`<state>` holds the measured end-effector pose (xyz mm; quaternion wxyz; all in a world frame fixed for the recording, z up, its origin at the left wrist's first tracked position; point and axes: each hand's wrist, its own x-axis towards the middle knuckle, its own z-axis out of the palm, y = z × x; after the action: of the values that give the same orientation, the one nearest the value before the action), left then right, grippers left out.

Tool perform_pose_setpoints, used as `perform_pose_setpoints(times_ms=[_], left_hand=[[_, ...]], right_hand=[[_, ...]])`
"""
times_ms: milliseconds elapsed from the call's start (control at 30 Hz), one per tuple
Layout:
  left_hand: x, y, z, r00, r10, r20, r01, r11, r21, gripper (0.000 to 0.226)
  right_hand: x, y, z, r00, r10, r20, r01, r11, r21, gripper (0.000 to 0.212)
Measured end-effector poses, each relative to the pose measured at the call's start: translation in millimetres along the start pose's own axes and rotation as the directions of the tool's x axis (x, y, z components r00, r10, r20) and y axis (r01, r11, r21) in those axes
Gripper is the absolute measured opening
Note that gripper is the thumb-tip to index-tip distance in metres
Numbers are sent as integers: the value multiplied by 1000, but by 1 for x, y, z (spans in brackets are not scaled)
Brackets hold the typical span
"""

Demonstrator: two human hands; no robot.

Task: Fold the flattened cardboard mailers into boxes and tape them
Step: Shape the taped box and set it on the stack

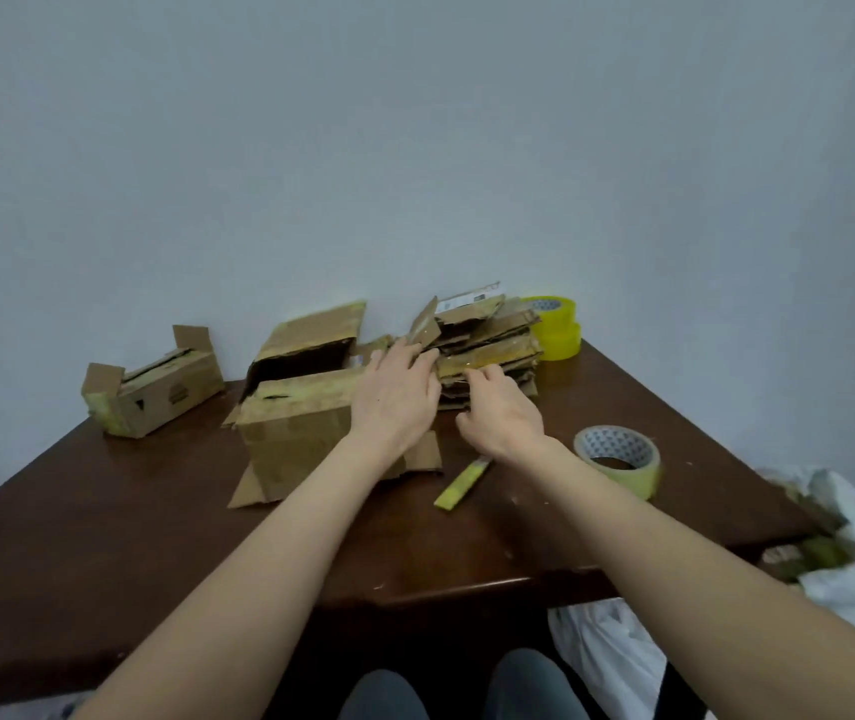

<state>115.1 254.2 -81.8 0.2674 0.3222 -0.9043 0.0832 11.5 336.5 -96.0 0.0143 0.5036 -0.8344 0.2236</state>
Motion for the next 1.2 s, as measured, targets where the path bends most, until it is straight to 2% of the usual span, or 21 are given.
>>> perform_pose_setpoints(times_ms=[67,100,200,333,433,533,600,667,733,767,800,833,867,967,1033,1100,1200], left_hand=[[2,31,9,997,78,-2,-78,994,-70,41],[1,46,16,995,88,42,-83,989,-119,41],[-2,79,34,959,85,270,-13,966,-257,45],[-11,97,49,919,104,380,20,951,-308,47],[-11,91,56,913,50,404,110,925,-363,46],[-8,76,54,909,-59,412,268,841,-469,42],[-4,64,47,896,-169,411,398,717,-573,39],[7,51,34,854,-273,443,520,480,-706,36],[20,38,15,798,-347,493,576,196,-794,38],[25,32,5,793,-368,486,554,103,-826,35],[28,27,-5,804,-389,450,509,57,-859,29],[30,21,-14,823,-409,394,454,58,-889,23],[30,16,-21,845,-426,324,401,101,-910,17],[22,-7,-34,930,-352,107,261,425,-867,11],[16,-21,-36,958,-281,52,216,595,-774,12],[11,-34,-40,938,-346,15,242,623,-744,16],[12,-58,-53,875,-484,-18,272,522,-809,42]], right_hand=[[-8,22,-8,995,95,-25,-96,994,-46,49],[-12,32,-12,990,138,-30,-140,988,-65,48],[-23,60,-22,965,263,-28,-264,955,-133,47],[-33,83,-27,941,335,42,-313,914,-259,37],[-29,84,-24,941,332,64,-305,916,-262,25],[-21,80,-16,939,339,57,-327,932,-157,25],[-13,76,-15,946,323,-34,-322,946,27,26],[-1,66,-20,956,266,-127,-214,923,321,30],[10,49,-25,971,155,-183,-18,808,589,32],[13,39,-27,977,93,-189,59,741,669,30],[17,30,-28,983,37,-180,106,686,720,26],[20,22,-27,987,-7,-161,128,640,757,22],[24,14,-25,989,-39,-143,138,589,796,19],[33,-7,-23,992,-40,-121,125,449,885,18],[41,-19,-22,989,-30,-144,142,434,889,12],[48,-28,-20,982,-79,-174,189,539,821,9],[55,-38,-15,966,-194,-173,259,680,686,7]])
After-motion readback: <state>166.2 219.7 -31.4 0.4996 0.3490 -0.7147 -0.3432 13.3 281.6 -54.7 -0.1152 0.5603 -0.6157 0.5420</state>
